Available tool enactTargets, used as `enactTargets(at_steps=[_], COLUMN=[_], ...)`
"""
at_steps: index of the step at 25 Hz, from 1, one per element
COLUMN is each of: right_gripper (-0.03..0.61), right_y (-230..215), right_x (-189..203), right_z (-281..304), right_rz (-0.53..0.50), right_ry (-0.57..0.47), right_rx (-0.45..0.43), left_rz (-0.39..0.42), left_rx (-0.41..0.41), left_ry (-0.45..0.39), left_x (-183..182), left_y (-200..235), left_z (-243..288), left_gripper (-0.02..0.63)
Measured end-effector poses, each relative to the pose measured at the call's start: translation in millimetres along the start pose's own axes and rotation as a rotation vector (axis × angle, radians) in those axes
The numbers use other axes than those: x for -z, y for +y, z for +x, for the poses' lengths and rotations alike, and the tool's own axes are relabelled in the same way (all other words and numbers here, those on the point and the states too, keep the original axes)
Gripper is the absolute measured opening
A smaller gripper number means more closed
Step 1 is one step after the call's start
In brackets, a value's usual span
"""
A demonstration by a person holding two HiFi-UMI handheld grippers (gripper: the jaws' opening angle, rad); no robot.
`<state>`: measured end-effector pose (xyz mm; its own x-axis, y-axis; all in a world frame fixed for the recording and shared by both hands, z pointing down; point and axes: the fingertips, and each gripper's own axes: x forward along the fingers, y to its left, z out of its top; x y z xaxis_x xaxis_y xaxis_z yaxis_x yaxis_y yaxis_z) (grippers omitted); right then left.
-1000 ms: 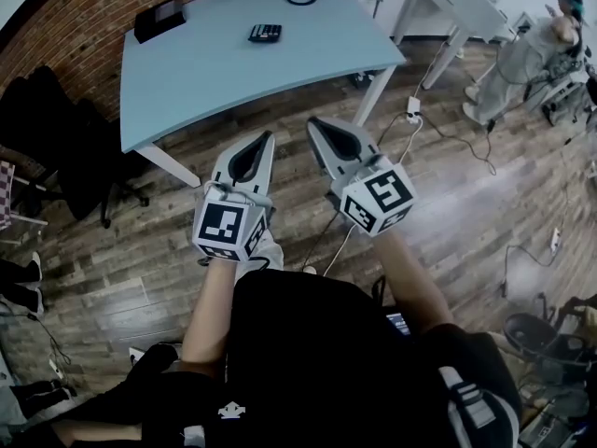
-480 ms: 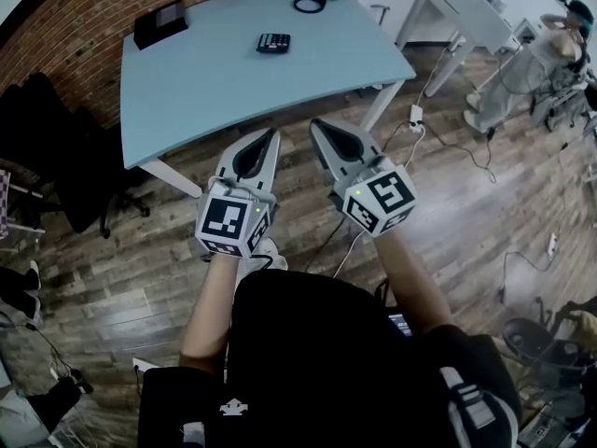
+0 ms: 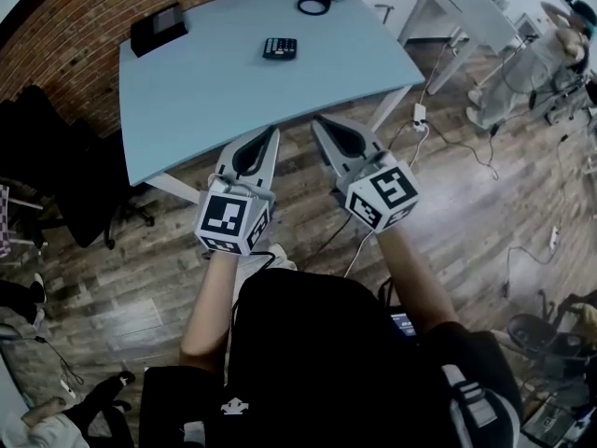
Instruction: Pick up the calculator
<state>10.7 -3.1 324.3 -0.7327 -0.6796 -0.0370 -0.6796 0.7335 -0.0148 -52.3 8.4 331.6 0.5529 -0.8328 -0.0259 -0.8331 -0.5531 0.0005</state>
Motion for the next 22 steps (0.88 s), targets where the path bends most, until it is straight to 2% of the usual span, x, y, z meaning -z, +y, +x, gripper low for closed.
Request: enactTargets(at_steps=[13,22], right_gripper=[0.005,0.005], right_y=[3,-1], right_x=[-2,10], right_z=[51,59], right_rz=[-0.006,-0.009], right_ry=[0.004,0.037], right_rx=[0.040,0.073], left_rz=[-0.017,-0.046], left_rx=[0.048,0.052], left_ry=[-0.014,-0.021], left_x=[-2,6], left_y=[54,74], left_z=[9,11], left_gripper=[0.009,0.009])
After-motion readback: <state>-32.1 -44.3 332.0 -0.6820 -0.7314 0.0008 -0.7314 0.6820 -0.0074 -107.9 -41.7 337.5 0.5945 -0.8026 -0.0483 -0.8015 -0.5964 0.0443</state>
